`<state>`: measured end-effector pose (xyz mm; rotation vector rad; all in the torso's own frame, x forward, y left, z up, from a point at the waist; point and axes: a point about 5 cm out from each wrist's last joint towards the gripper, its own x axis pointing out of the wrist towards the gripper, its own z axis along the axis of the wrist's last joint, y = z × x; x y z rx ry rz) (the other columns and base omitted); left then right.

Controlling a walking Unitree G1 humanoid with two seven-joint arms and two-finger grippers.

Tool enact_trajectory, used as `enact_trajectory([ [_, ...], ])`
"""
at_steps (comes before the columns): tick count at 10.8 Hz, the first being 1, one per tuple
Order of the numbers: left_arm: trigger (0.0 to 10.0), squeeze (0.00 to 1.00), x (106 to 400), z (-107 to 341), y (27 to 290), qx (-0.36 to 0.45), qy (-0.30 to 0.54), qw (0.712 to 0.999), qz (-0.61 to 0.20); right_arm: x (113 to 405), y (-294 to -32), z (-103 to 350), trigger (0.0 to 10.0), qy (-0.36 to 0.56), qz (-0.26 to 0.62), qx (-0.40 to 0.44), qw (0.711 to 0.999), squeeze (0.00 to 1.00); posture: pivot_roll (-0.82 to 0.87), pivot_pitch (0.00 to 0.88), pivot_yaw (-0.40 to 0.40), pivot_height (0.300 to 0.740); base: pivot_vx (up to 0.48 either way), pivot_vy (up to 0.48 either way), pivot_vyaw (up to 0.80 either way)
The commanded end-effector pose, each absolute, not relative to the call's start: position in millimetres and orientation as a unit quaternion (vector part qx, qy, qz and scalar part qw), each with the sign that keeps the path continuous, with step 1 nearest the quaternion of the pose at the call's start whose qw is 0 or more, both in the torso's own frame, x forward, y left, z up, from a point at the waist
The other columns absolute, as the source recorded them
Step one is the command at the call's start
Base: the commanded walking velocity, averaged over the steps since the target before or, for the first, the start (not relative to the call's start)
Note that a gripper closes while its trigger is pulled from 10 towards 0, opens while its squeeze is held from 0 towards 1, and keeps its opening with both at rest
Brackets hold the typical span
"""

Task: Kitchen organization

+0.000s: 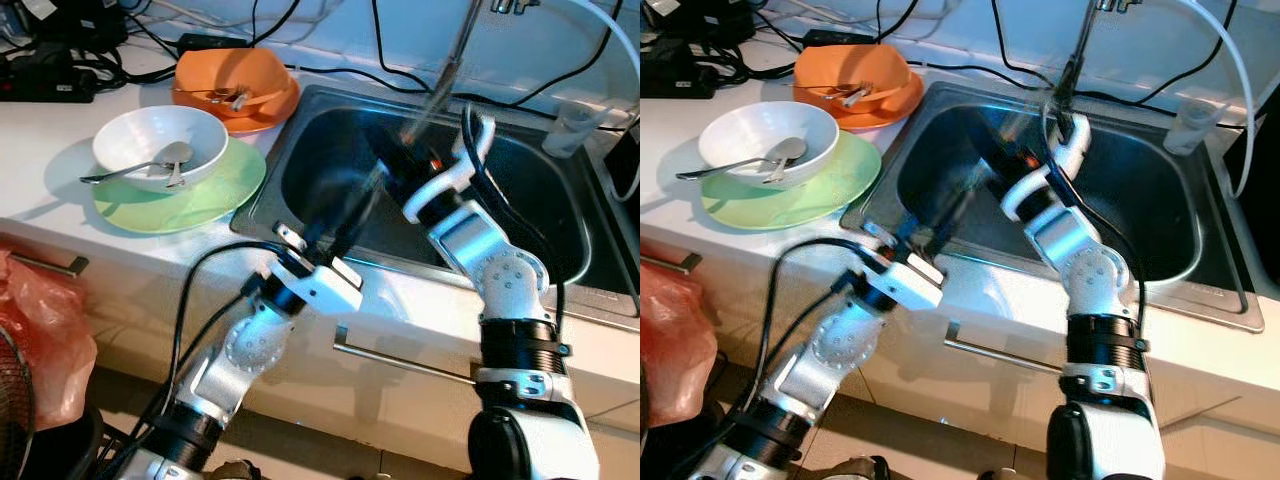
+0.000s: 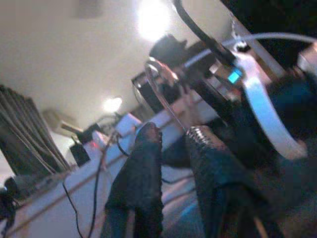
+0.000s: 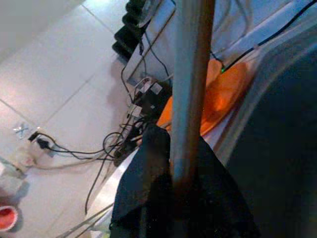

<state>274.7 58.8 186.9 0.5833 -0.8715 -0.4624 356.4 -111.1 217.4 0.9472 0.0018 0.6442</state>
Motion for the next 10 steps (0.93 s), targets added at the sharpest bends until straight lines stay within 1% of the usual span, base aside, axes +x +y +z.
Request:
enact_trajectory([
  [1,10.0,1.0,272.9,192.6,55.9,0.264,-0.427,0.837,-0.217,356.9,-116.0,214.4,7.5,0.004,0.294,0.448,0.845,0.0,-0.02,0.078,-0.076,0.74,0.0,0.0,0.0],
  [2,10.0,1.0,272.9,192.5,56.1,0.262,-0.427,0.838,-0.217,357.0,-115.6,214.3,10.0,0.004,0.293,0.447,0.845,0.0,-0.02,0.078,-0.076,0.74,0.0,0.0,0.0],
  [5,10.0,1.0,272.5,191.6,57.6,0.259,-0.426,0.84,-0.215,358.0,-114.1,213.5,10.0,0.004,0.29,0.445,0.847,0.0,-0.01,0.08,-0.077,0.74,0.0,0.0,0.0],
  [7,10.0,1.0,272.7,192.8,60.7,0.258,-0.423,0.842,-0.211,361.7,-119.4,213.3,10.0,-0.005,0.27,0.438,0.857,0.0,-0.01,0.082,-0.077,0.74,0.0,0.0,0.0],
  [8,10.0,1.0,272.8,195.6,64.8,0.255,-0.422,0.846,-0.202,365.1,-124.1,214.0,10.0,-0.016,0.25,0.434,0.866,0.0,-0.01,0.083,-0.077,0.74,0.0,0.0,0.0],
  [10,10.0,1.0,271.8,200.2,73.8,0.246,-0.419,0.853,-0.191,375.3,-138.2,214.4,10.0,-0.044,0.183,0.385,0.903,0.0,0.0,0.084,-0.074,0.74,0.0,0.0,0.0],
])
